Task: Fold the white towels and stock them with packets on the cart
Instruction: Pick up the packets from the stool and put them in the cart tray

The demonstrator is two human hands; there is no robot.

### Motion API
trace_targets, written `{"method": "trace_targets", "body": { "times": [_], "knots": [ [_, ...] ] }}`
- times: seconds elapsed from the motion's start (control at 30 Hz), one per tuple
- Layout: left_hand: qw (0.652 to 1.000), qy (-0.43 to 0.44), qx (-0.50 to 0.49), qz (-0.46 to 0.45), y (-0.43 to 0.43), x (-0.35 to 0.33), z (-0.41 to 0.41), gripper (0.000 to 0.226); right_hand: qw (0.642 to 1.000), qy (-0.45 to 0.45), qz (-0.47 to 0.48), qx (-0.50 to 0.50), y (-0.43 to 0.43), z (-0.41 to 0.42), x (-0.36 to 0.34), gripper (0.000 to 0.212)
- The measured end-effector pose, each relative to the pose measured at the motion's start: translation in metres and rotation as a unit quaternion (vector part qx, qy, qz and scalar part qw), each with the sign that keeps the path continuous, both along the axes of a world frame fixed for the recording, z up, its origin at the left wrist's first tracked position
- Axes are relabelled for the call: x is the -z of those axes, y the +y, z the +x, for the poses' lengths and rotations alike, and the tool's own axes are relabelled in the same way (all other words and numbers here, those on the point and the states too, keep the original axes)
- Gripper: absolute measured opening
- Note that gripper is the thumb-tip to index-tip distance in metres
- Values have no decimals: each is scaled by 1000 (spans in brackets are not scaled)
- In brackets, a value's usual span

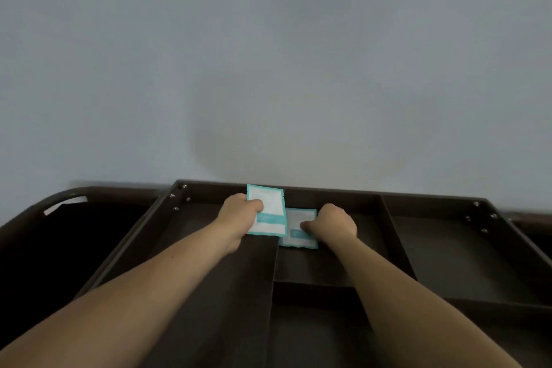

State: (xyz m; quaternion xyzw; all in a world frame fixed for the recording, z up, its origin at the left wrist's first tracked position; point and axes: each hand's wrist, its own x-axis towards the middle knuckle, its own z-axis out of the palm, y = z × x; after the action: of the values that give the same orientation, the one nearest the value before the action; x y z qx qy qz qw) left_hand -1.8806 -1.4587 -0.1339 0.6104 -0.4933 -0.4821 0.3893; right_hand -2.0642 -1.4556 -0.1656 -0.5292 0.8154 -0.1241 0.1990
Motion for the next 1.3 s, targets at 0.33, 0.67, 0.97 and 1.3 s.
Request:
{"method": "trace_targets", "body": {
  "times": [0.33, 0.67, 0.97, 1.3],
  "knots": [
    [996, 77, 33, -12, -10, -9, -7, 19, 927, -371, -46, -16, 14, 8, -30, 43],
    [993, 29, 114, 11, -6, -12, -20, 7, 950, -281, -98, 90, 21, -36, -20, 18],
    [997, -17, 79, 4, 0, -10, 13, 10, 998, 0, 9, 60, 15, -34, 3, 33],
    [993, -114, 32, -19, 39, -15, 19, 11, 998, 62, -16, 12, 18, -30, -3, 35]
  ]
}}
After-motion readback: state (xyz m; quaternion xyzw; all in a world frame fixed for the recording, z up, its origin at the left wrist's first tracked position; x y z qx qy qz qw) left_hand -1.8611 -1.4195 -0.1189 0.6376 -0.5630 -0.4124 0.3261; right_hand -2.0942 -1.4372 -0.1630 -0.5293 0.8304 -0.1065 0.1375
